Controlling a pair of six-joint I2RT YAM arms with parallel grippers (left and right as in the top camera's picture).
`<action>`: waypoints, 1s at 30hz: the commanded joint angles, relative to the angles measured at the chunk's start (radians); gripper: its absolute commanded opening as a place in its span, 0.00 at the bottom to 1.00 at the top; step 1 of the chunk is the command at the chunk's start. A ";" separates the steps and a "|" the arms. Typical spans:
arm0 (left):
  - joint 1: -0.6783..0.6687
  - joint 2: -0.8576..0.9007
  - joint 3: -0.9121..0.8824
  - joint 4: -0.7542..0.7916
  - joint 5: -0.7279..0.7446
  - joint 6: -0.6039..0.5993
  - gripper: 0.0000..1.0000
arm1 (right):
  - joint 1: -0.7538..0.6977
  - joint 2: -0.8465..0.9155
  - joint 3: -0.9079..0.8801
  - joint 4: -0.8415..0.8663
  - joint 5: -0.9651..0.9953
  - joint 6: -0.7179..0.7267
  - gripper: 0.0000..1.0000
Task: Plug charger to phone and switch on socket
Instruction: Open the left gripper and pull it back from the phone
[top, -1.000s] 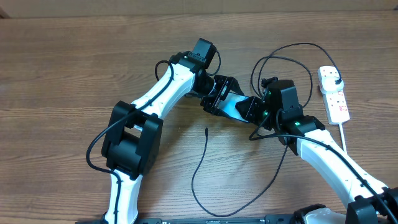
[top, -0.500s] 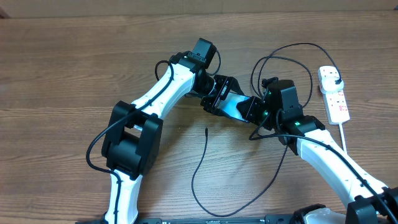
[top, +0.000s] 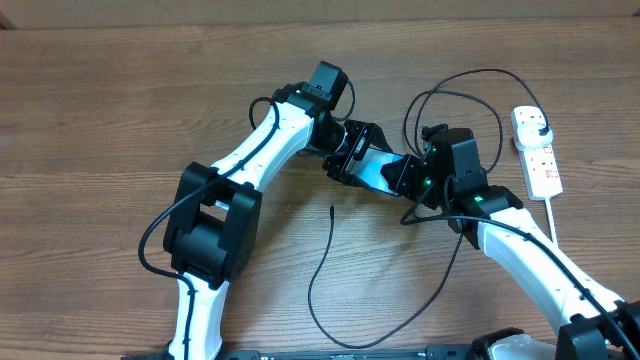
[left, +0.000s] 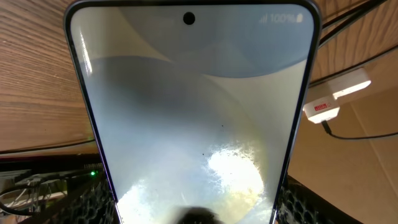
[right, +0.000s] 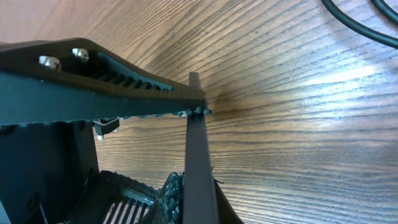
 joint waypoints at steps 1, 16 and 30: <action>-0.003 0.008 0.029 0.004 0.041 -0.014 0.04 | 0.008 0.003 0.031 0.005 -0.002 -0.013 0.04; 0.002 0.008 0.029 0.003 -0.002 0.014 1.00 | -0.004 0.003 0.031 0.005 -0.003 -0.013 0.04; 0.131 -0.134 0.031 -0.042 -0.133 0.193 1.00 | -0.080 0.003 0.031 0.031 -0.026 0.092 0.04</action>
